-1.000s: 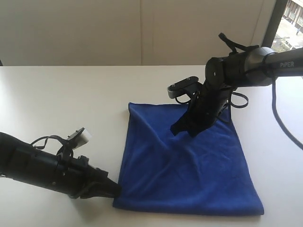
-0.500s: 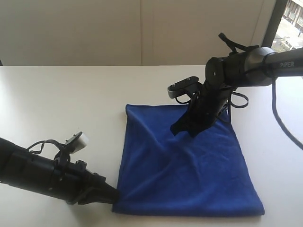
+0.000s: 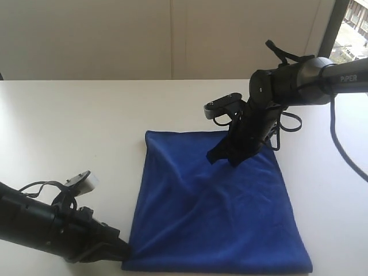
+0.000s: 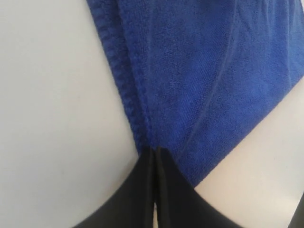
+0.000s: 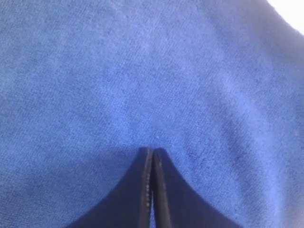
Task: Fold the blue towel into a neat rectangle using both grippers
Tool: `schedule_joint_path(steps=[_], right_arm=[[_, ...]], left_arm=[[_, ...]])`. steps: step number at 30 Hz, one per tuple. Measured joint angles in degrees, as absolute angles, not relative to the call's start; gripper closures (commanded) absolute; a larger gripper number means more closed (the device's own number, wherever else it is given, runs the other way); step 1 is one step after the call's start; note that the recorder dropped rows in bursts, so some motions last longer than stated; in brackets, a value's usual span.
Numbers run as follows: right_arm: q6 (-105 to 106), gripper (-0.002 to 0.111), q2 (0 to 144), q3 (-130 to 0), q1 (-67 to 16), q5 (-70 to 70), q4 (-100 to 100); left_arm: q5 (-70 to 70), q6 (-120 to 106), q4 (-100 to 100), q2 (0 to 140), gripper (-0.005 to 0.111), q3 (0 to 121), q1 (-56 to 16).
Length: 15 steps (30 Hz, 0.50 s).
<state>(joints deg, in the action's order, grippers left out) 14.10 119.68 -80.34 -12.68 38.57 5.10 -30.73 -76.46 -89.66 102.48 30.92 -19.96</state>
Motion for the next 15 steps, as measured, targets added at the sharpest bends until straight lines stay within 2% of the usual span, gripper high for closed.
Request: schedule_joint_path(steps=[9, 15], right_arm=[[12.7, 0.108, 119.7, -80.3, -12.7, 38.5, 4.1], [-0.8, 0.108, 119.7, -80.8, -12.7, 36.4, -10.8]], left_arm=[[-29.1, -75.9, -88.7, 100.0, 0.107, 28.9, -20.0], [-29.1, -75.9, -88.9, 99.7, 0.107, 27.7, -20.0]])
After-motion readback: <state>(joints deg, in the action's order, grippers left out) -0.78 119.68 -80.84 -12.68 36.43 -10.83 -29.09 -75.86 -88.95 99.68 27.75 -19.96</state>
